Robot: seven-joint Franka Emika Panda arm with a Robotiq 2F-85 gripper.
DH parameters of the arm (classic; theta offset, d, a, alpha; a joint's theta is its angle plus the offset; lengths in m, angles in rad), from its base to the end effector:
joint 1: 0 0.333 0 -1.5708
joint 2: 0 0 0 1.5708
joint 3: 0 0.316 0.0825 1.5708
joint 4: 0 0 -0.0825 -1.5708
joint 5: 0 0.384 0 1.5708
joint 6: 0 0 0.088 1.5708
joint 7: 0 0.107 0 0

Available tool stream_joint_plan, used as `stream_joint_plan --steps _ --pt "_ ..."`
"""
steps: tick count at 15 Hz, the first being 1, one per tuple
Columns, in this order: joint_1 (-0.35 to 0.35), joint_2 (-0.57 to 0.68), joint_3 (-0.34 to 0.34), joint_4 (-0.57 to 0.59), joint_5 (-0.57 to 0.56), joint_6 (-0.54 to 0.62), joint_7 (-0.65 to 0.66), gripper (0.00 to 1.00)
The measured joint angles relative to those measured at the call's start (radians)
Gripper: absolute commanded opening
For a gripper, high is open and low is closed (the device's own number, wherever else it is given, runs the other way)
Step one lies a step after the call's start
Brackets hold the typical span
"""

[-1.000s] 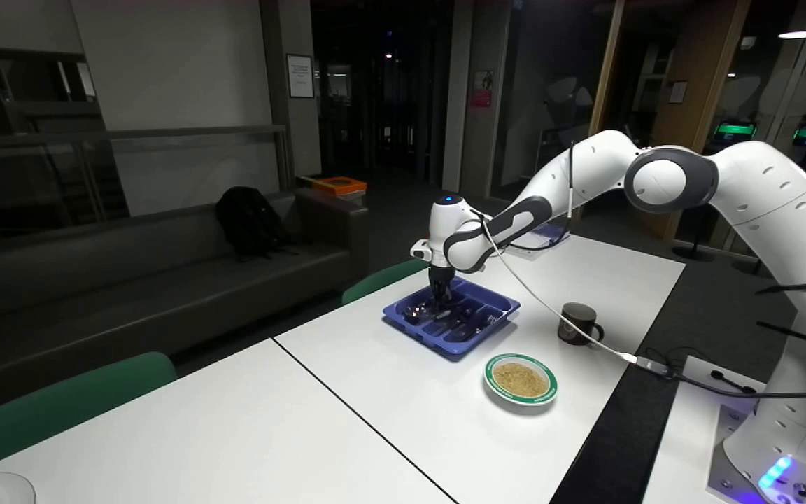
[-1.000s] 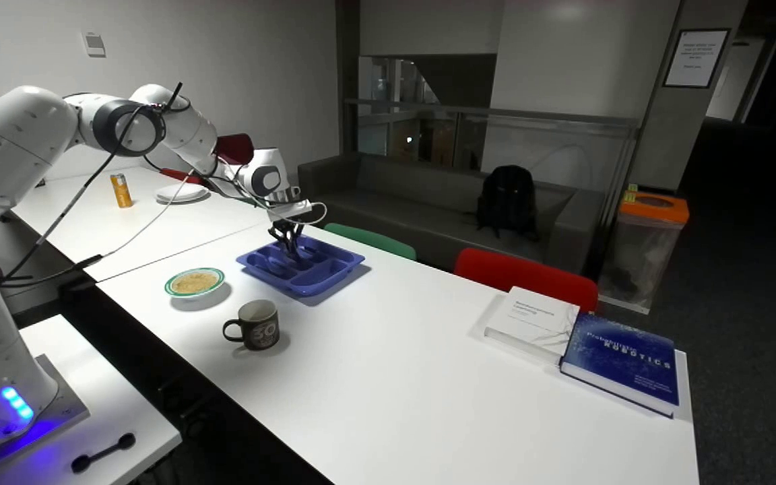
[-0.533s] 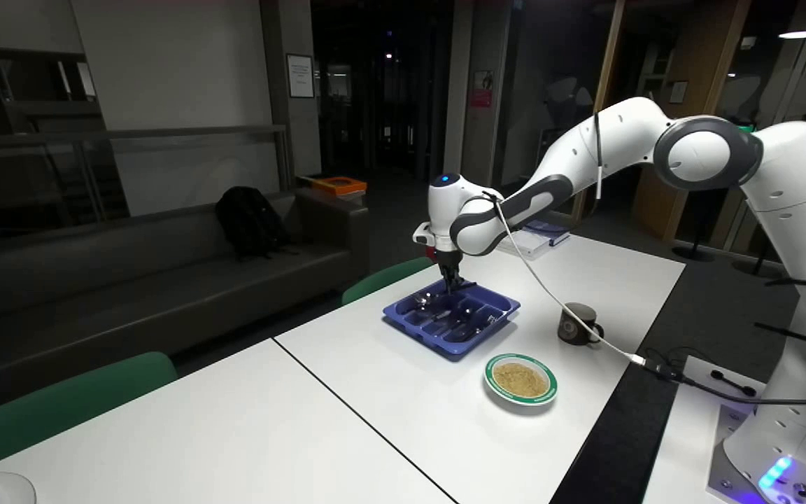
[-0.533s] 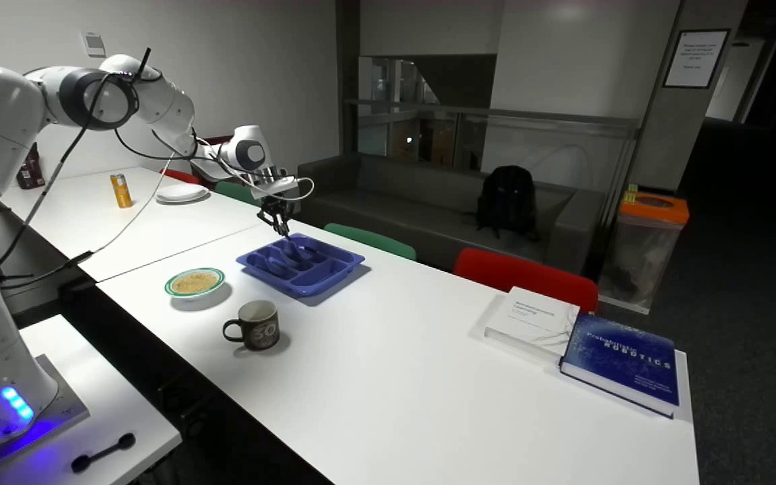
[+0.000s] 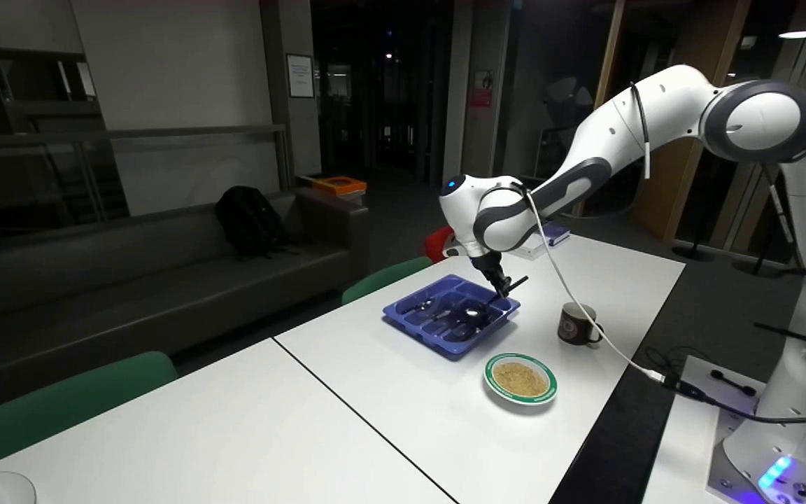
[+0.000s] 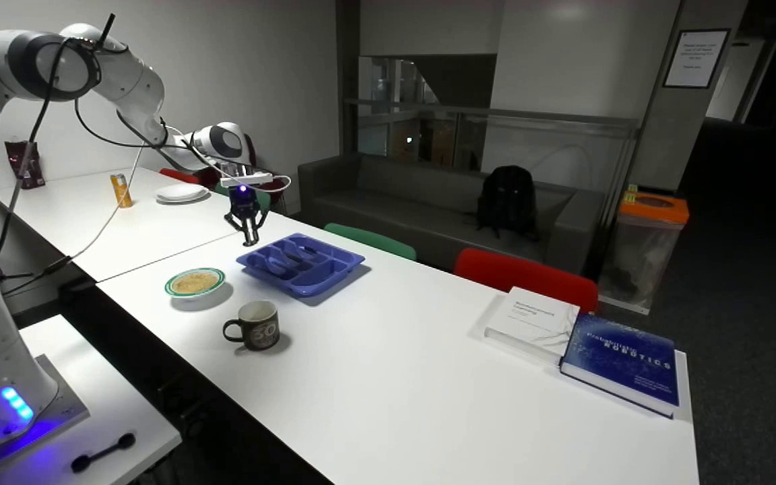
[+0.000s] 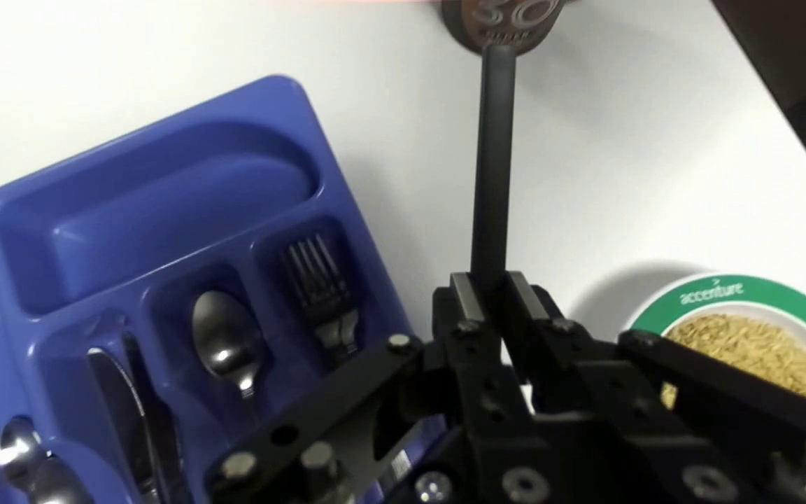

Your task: Pick up a silver spoon from the blue tray, stir the contents in the bowl using the spoon, place the spoon back on the tray

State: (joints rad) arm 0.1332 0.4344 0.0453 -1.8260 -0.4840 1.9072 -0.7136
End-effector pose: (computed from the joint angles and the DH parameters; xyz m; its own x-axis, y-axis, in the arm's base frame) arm 0.6038 0.0734 0.2794 0.3677 0.7809 -0.5051 0.9084 -0.4178 0.0153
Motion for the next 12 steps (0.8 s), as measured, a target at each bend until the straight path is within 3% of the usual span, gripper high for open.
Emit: stream_joint_plan --steps 5,12 --pt "0.004 -0.082 0.031 -0.17 -0.087 0.0 0.017 0.03" --pt "0.022 -0.127 0.079 -0.377 -0.25 0.075 0.167 0.03"
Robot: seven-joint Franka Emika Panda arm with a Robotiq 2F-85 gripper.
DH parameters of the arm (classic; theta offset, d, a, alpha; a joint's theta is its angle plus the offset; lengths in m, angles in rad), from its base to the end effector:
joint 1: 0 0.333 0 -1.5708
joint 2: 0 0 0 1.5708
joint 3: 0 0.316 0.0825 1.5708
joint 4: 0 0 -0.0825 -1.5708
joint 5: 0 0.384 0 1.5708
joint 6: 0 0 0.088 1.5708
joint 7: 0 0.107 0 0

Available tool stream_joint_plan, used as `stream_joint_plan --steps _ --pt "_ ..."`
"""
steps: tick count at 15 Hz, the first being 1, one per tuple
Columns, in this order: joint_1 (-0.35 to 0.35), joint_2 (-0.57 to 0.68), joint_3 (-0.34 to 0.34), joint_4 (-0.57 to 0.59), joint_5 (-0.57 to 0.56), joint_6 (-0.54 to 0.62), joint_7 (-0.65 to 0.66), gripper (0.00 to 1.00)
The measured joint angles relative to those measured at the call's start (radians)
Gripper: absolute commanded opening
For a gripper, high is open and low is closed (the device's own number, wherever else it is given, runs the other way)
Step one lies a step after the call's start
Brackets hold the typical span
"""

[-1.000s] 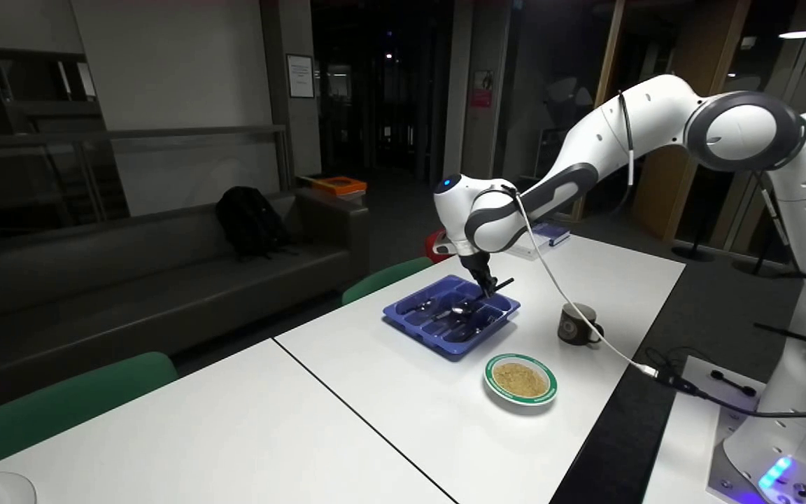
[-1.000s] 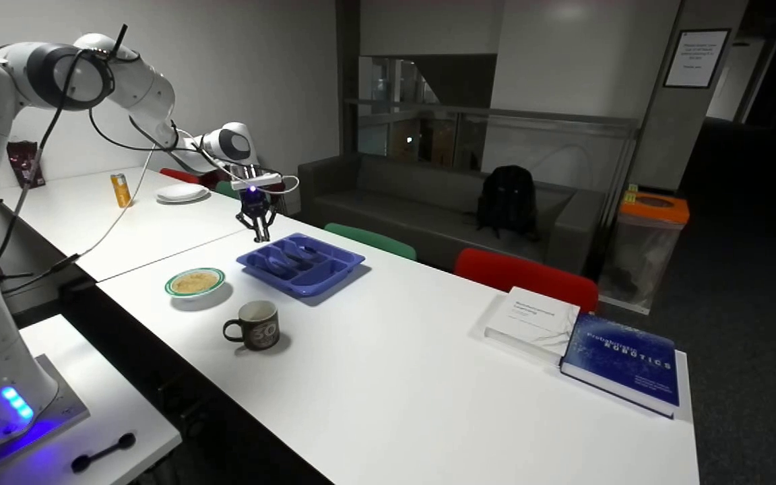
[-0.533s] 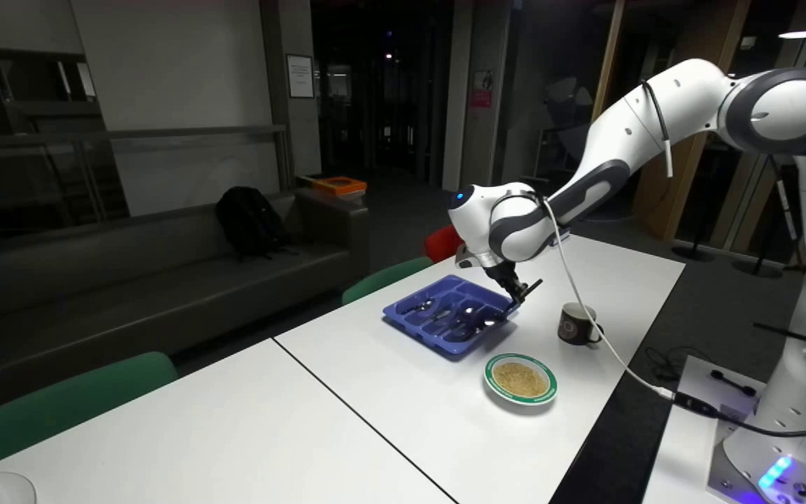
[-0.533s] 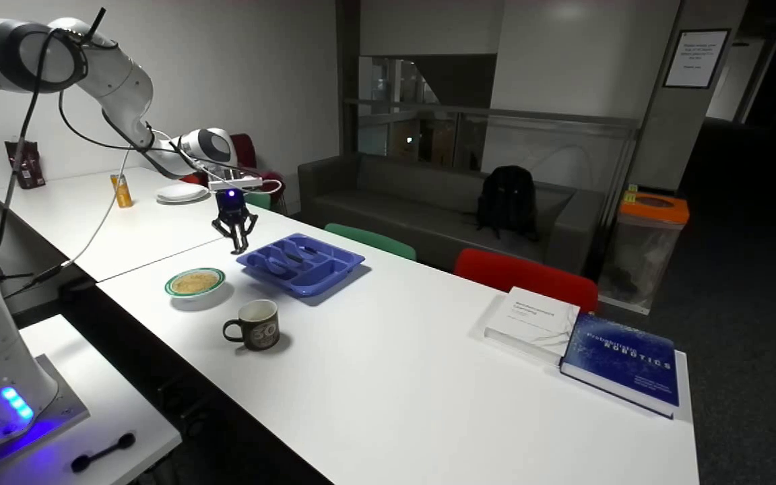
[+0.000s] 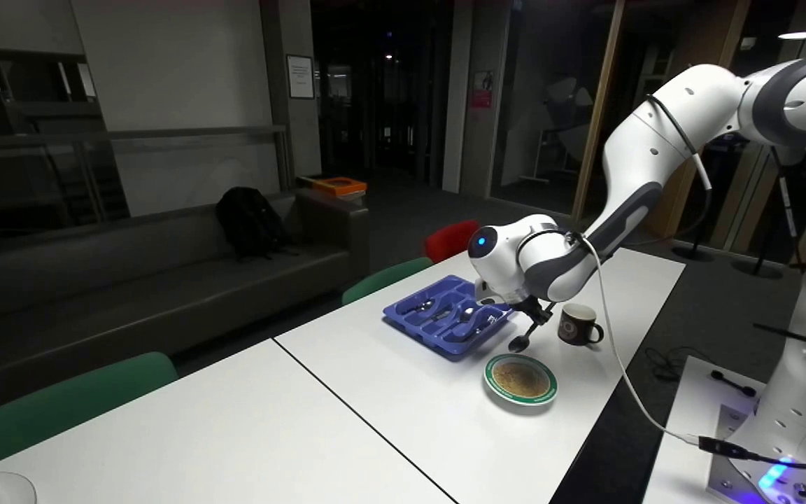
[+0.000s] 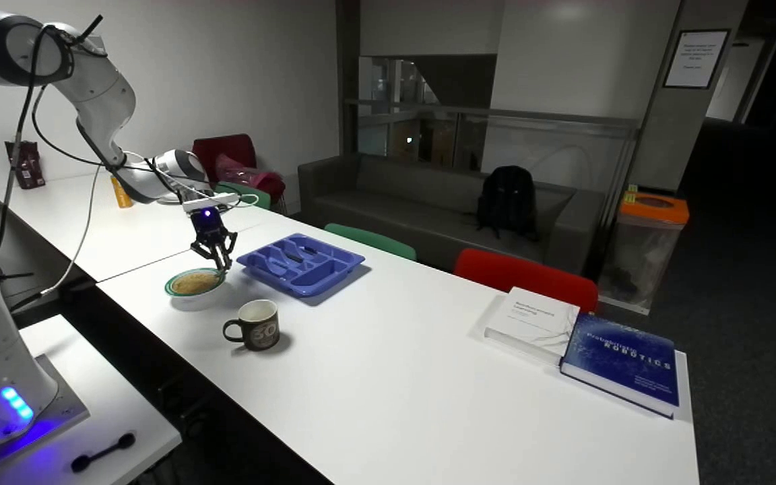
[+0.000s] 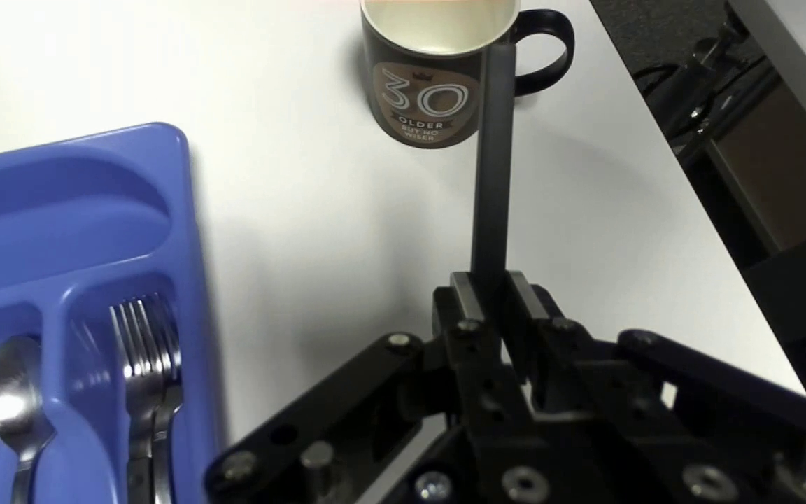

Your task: Pick up a silver spoon from the blue tray, stir the contents in the bowl using the spoon, place the spoon back on the tray

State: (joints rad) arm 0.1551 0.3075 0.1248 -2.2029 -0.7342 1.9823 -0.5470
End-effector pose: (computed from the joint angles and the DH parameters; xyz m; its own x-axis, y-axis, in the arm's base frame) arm 0.4944 0.0996 0.2203 0.1991 0.7213 -0.6634 0.9697 -0.2426 0.0272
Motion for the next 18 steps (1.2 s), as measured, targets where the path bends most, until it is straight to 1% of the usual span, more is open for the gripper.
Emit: stream_joint_plan --steps 4,10,11,15,16,18 --pt "0.005 -0.018 0.033 -0.052 -0.01 0.001 0.047 0.03" --pt "0.019 -0.053 0.075 -0.1 -0.009 0.002 0.112 0.03" --pt "0.021 -0.058 0.081 -0.106 -0.008 0.002 0.123 0.13" --pt "0.024 -0.052 0.082 -0.106 -0.008 0.002 0.124 0.13" --pt "0.024 -0.051 0.082 -0.106 -0.008 0.002 0.124 0.03" --pt "0.024 -0.05 0.082 -0.106 -0.008 0.002 0.124 0.03"
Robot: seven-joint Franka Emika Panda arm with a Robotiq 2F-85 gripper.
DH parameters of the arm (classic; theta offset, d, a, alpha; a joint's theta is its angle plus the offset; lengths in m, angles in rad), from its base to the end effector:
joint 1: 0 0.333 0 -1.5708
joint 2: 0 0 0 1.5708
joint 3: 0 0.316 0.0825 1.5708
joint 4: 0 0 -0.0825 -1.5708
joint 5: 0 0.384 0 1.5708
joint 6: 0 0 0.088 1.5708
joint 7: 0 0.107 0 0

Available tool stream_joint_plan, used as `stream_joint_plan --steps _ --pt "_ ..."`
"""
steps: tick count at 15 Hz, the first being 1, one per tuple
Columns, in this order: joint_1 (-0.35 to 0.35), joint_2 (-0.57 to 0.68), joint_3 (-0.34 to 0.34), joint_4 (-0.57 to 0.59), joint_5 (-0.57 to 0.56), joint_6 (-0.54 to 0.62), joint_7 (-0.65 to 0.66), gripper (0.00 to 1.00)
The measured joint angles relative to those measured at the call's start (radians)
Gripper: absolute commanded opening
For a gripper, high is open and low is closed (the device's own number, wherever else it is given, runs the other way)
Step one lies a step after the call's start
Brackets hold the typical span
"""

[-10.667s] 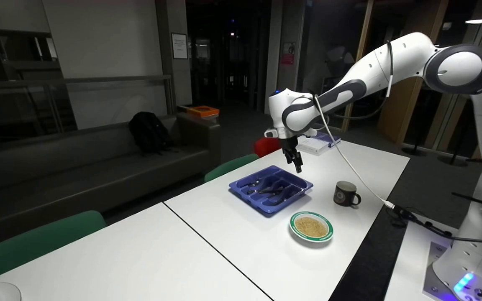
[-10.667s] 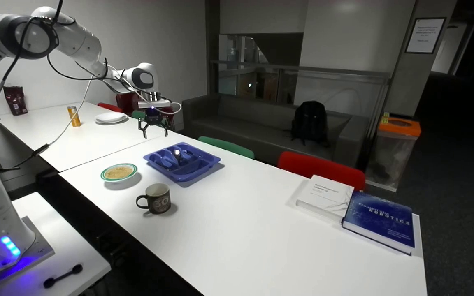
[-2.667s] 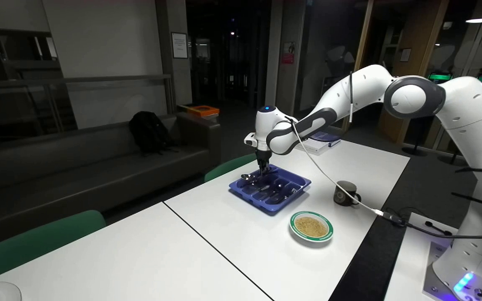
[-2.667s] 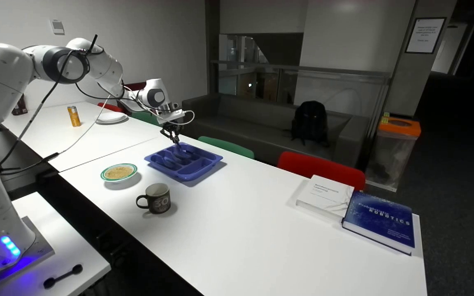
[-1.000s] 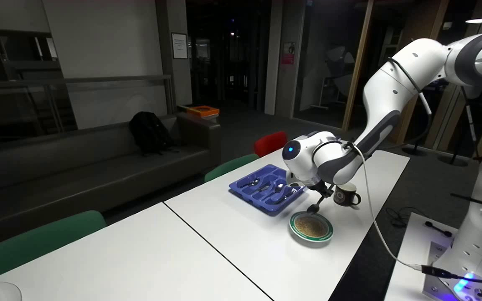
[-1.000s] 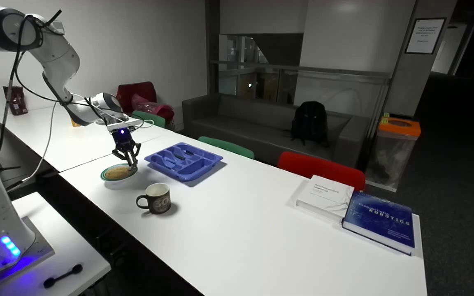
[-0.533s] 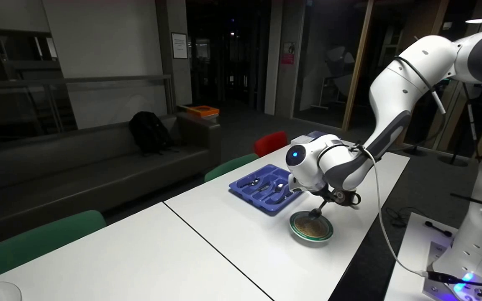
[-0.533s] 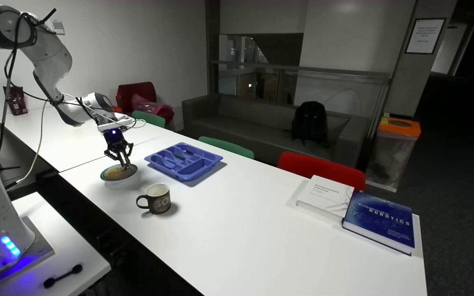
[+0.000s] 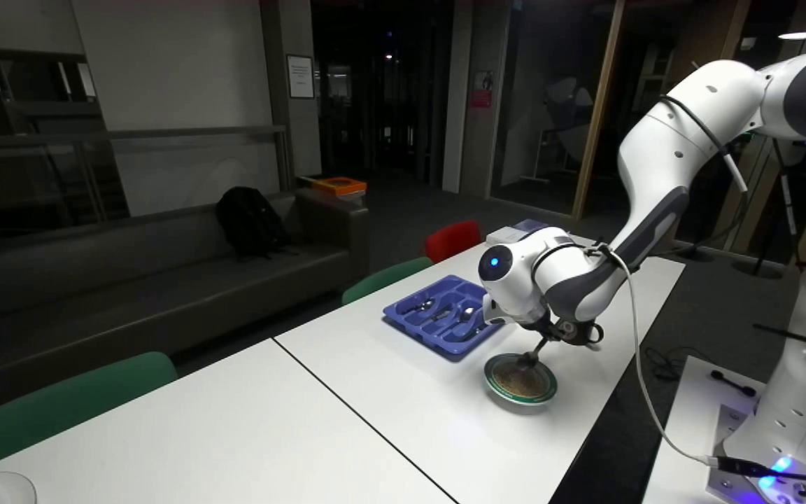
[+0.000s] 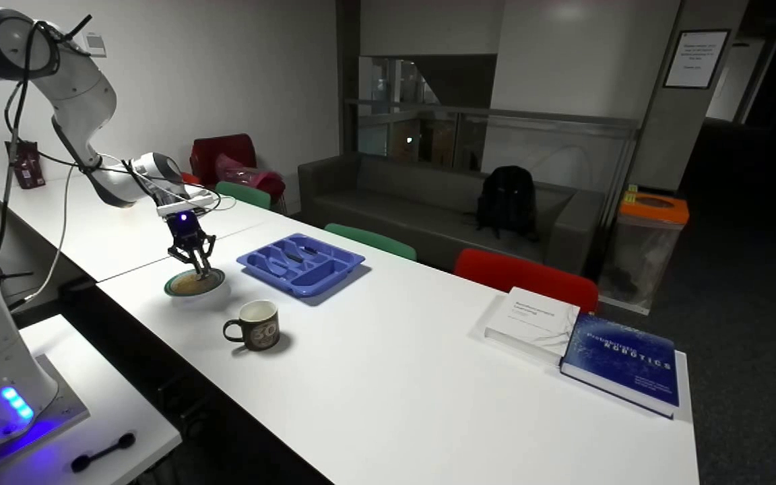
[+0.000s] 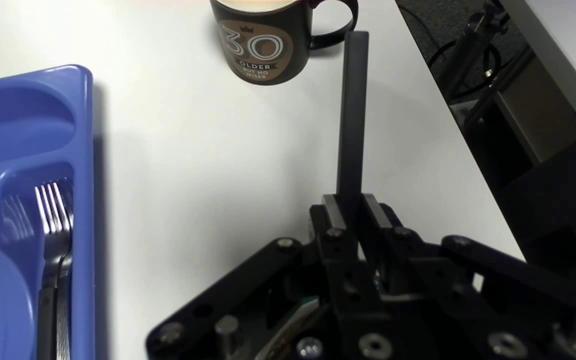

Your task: Pick up a silver spoon from the blue tray, stir the contents in the bowl using the spoon, place the spoon back on the tray

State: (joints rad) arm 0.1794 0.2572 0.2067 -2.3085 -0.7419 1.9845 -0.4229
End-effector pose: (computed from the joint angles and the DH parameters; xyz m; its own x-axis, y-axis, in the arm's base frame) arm 0.4478 0.1398 0.2121 0.2032 0.7121 -0.6721 0.9736 -0.2197 0.0615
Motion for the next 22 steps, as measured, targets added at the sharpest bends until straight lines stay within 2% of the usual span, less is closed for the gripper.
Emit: stream_joint_plan --steps 6,14,22 --pt "0.006 0.02 0.0 0.003 0.0 -0.005 0.002 0.03" --pt "0.047 0.053 0.002 0.02 -0.003 -0.069 0.053 0.03" --pt "0.052 0.111 0.0 0.089 -0.012 -0.069 0.055 0.03"
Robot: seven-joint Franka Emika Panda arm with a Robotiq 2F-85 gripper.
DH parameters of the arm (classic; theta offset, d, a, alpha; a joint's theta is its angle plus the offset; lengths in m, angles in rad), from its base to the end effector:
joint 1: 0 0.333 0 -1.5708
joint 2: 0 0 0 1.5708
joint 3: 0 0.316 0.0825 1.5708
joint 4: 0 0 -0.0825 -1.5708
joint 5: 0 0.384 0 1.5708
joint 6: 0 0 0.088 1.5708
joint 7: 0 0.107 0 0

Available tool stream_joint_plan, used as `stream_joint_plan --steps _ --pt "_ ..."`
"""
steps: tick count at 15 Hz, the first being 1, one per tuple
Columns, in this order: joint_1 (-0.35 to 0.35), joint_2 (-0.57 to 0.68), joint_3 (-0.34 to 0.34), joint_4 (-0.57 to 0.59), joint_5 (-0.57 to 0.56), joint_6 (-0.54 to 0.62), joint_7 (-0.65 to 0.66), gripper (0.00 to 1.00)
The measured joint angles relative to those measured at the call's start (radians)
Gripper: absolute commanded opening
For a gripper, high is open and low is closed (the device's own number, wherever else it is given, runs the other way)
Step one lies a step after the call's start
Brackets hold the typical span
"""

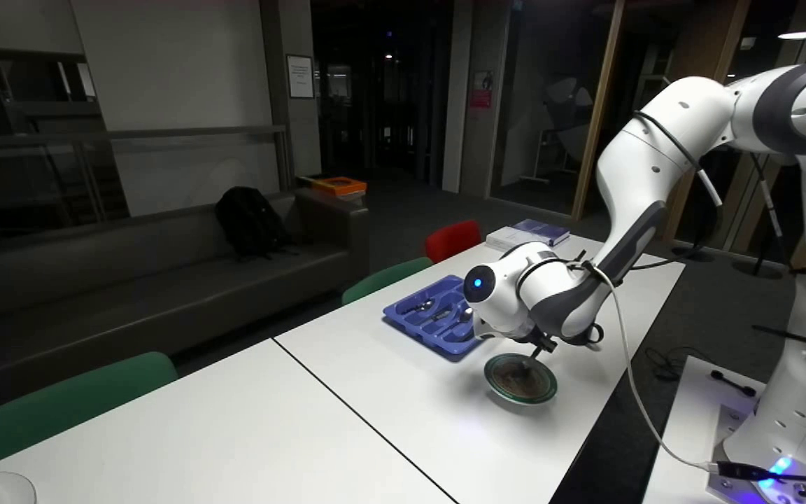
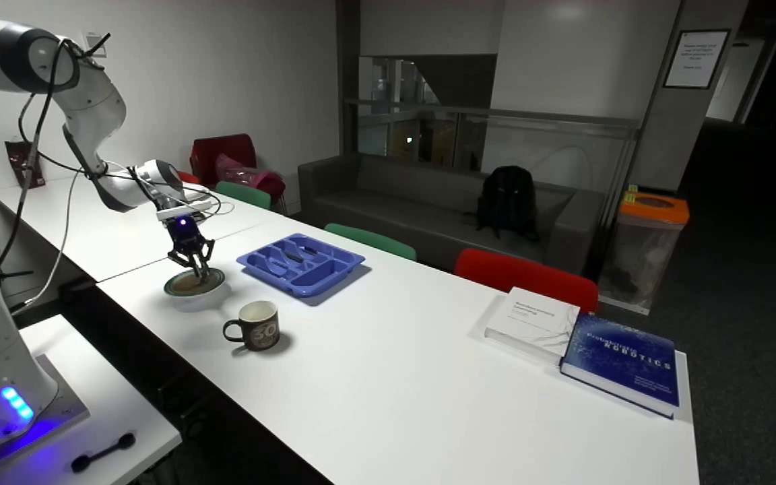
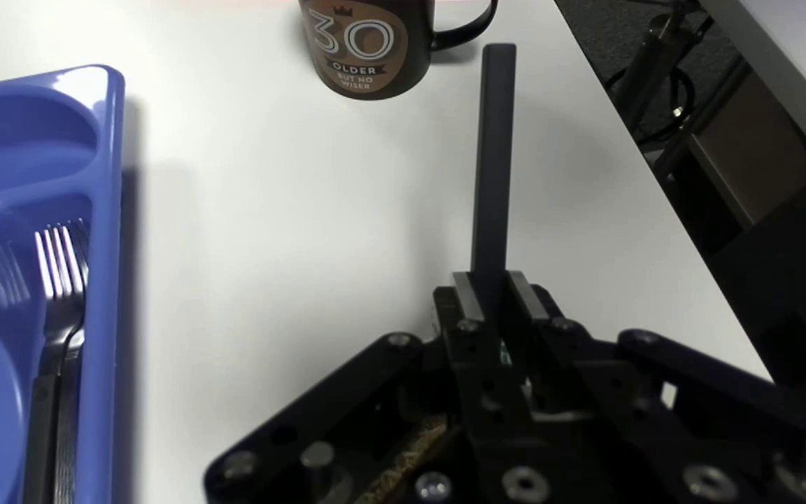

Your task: Pick up a silver spoon from the blue tray, stir the contents in the bowl using the spoon, place the spoon back on the tray

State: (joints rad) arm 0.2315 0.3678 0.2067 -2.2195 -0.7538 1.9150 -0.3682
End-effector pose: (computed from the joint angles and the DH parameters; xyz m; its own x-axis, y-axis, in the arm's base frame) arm 0.4552 0.1642 0.1870 0.1938 0.6717 -0.7151 0.9736 -0.2214 0.0560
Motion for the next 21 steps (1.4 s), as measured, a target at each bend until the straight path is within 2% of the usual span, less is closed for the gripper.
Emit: stream_joint_plan --steps 21 --pt "-0.001 0.057 -0.015 0.054 0.0 -0.011 -0.004 0.03"
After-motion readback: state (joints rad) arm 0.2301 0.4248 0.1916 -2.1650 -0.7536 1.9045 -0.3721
